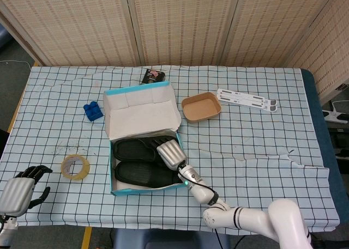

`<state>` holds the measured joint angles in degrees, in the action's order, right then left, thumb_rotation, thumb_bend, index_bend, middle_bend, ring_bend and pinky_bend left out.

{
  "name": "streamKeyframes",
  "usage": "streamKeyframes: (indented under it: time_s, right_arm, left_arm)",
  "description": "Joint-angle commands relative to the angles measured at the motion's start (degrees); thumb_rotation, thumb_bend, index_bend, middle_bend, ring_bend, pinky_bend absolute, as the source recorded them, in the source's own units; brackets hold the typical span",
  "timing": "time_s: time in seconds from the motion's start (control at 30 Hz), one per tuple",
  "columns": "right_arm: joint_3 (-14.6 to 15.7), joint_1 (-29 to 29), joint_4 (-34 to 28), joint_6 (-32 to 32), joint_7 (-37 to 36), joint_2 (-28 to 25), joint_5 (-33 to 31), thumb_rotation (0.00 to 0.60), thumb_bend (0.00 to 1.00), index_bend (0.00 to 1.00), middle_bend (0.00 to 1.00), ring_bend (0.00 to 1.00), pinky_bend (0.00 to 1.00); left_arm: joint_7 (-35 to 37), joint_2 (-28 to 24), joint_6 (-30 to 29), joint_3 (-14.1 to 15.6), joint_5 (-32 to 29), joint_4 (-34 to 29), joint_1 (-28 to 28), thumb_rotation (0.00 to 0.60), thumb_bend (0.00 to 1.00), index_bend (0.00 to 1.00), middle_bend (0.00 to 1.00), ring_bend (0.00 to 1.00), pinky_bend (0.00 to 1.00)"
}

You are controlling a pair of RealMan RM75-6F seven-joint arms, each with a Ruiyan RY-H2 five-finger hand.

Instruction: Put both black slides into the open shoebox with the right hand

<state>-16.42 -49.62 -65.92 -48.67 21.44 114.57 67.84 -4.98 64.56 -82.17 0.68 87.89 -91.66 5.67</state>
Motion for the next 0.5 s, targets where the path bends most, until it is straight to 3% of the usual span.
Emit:
streamKeyframes:
  time_s: [0.03,0.23,0.5]
  right_arm:
    - [-0.3,0.4,-3.5,-1.2,0.5,-2.4,-0.1,0.6,0.06,0.15,0.17,0.0,0.18]
    - [0.2,1.2,-9.7,-3.4,0.6,-6.5,1.5,0.6,0.06,0.09,0.11,0.0,0.08]
    - [2.0,3.6,-20.2,-7.2,-2.8,-14.6,6.8,0.6,0.06,0.05,0.08,0.0,0.05]
  left_arm:
    - [-0.1,0.1,0.2,0.0,-0.1,0.0,0.1,0.6,0.38,0.31,0.27,0.24,0.42]
    - [-0.4,0.2,0.3,0.1,-0.2,0.0,0.1,0.6,0.38,0.31,0.27,0.24,0.43]
    - [-0.6,0.3,0.7,0.0,-0.5,0.2,0.3,0.6,0.38,0.31,0.27,0.24,0.42]
